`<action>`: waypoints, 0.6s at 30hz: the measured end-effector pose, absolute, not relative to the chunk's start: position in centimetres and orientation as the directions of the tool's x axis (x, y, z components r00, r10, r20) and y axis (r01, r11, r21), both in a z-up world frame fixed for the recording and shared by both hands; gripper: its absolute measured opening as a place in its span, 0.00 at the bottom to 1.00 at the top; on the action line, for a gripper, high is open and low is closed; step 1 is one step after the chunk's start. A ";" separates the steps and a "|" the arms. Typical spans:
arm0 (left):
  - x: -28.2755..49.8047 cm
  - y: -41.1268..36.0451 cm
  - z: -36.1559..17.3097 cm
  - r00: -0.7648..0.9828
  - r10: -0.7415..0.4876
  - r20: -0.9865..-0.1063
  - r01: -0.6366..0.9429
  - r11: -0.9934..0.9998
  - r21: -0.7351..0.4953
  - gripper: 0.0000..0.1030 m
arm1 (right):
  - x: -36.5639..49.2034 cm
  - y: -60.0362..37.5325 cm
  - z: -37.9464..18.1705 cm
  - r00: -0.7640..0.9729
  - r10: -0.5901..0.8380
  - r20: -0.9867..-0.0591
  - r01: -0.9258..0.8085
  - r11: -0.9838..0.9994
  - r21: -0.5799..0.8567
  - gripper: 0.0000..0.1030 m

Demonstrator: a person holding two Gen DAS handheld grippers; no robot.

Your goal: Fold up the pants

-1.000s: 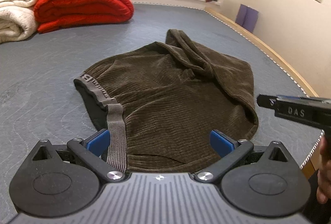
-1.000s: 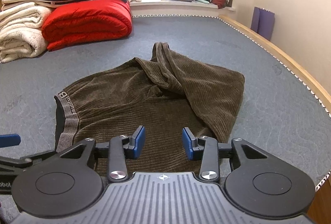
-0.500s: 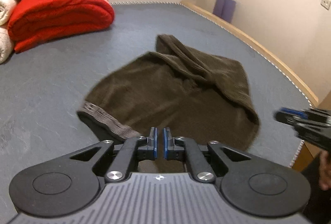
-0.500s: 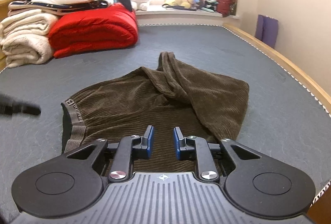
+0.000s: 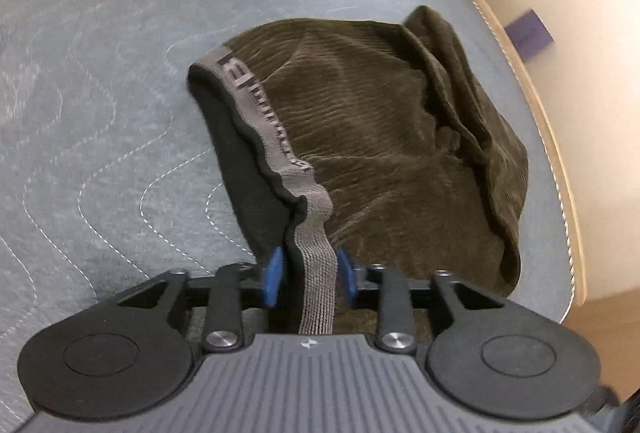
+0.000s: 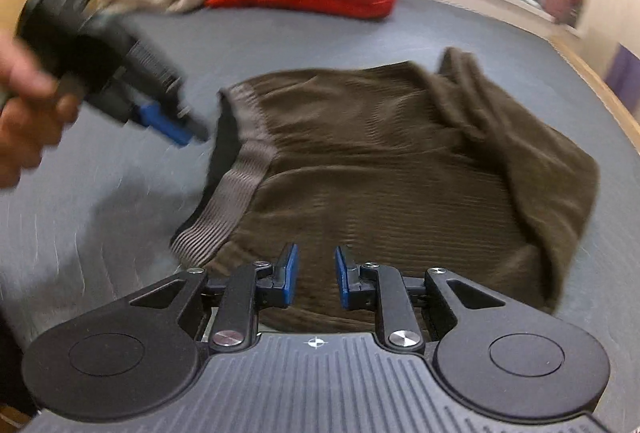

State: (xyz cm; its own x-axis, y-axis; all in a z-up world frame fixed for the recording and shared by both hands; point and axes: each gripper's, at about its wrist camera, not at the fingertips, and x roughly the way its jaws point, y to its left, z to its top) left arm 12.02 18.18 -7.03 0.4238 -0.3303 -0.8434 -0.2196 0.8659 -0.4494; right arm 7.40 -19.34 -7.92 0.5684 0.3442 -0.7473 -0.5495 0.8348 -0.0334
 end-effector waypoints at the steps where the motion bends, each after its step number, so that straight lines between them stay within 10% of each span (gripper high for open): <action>1: 12.2 18.5 -7.5 0.418 -0.333 -0.845 -0.233 0.860 -0.454 0.51 | 7.4 -18.6 -8.5 0.554 0.350 -0.755 -0.569 0.821 -0.037 0.22; 6: 13.4 19.7 -9.7 0.393 -0.362 -0.845 -0.288 0.825 -0.487 0.64 | 7.1 -14.3 -11.9 0.430 0.365 -0.826 -0.678 0.734 -0.029 0.46; 18: 16.0 17.7 -14.0 0.317 -0.393 -0.863 -0.250 0.843 -0.476 0.68 | 6.8 -11.0 -15.5 0.430 0.281 -0.858 -0.758 0.629 -0.174 0.46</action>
State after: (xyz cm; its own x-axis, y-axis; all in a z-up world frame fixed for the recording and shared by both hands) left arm 16.01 17.72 -13.95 0.3171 -0.3930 -0.8631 -0.2500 0.8433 -0.4758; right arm 6.77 -11.01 -15.48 0.4301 0.2813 -0.8579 -0.7576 0.6292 -0.1736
